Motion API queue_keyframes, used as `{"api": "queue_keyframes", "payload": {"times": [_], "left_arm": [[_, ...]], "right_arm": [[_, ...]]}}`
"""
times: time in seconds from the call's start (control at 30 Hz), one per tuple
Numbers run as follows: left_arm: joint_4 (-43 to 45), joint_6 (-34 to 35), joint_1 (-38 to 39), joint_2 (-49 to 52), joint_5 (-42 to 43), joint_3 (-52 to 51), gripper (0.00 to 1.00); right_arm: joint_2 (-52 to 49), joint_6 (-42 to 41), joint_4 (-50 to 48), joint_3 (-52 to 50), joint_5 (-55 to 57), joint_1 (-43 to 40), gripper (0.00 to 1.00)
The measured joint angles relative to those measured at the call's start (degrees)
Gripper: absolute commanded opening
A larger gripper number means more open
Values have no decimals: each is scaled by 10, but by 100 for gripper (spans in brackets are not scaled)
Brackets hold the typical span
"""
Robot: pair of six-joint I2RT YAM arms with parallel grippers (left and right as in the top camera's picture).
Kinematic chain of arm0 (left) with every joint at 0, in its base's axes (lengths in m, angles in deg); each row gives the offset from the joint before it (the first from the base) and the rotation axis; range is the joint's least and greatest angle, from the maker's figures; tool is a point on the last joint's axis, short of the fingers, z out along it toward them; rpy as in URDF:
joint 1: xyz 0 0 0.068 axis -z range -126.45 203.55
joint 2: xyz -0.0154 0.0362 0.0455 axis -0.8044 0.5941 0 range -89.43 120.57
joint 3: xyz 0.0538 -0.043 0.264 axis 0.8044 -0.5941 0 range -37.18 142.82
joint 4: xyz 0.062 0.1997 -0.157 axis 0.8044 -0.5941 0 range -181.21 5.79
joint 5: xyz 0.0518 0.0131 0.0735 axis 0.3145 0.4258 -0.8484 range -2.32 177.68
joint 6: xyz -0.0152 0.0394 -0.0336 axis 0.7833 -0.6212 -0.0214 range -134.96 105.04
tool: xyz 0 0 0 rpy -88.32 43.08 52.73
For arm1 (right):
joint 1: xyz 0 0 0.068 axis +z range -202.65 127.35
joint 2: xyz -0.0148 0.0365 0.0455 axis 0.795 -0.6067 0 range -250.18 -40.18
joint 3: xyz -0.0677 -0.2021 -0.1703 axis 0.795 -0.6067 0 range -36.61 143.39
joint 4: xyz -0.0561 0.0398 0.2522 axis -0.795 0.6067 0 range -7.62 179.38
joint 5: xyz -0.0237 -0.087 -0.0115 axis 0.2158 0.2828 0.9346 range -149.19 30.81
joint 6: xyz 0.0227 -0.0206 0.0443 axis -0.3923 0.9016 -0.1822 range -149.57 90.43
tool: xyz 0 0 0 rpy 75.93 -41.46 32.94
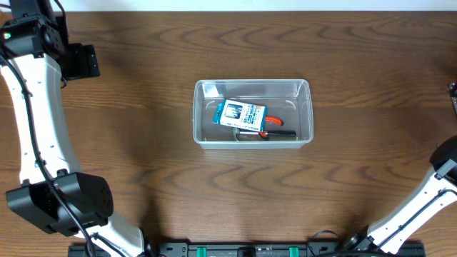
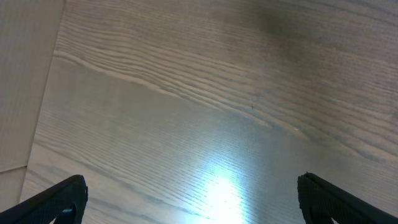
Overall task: Pack container
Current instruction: 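Lower the right gripper over the chrome wrench and grasp it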
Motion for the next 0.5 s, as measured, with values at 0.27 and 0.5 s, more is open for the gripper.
{"api": "queue_keyframes", "payload": {"times": [0.27,0.5], "left_arm": [[0,0,0,0,0,0,98],[0,0,0,0,0,0,98]], "right_arm": [[-41,46,-65,0,1,-1,99],[-46,56,-76,1,8,-5,99]]}}
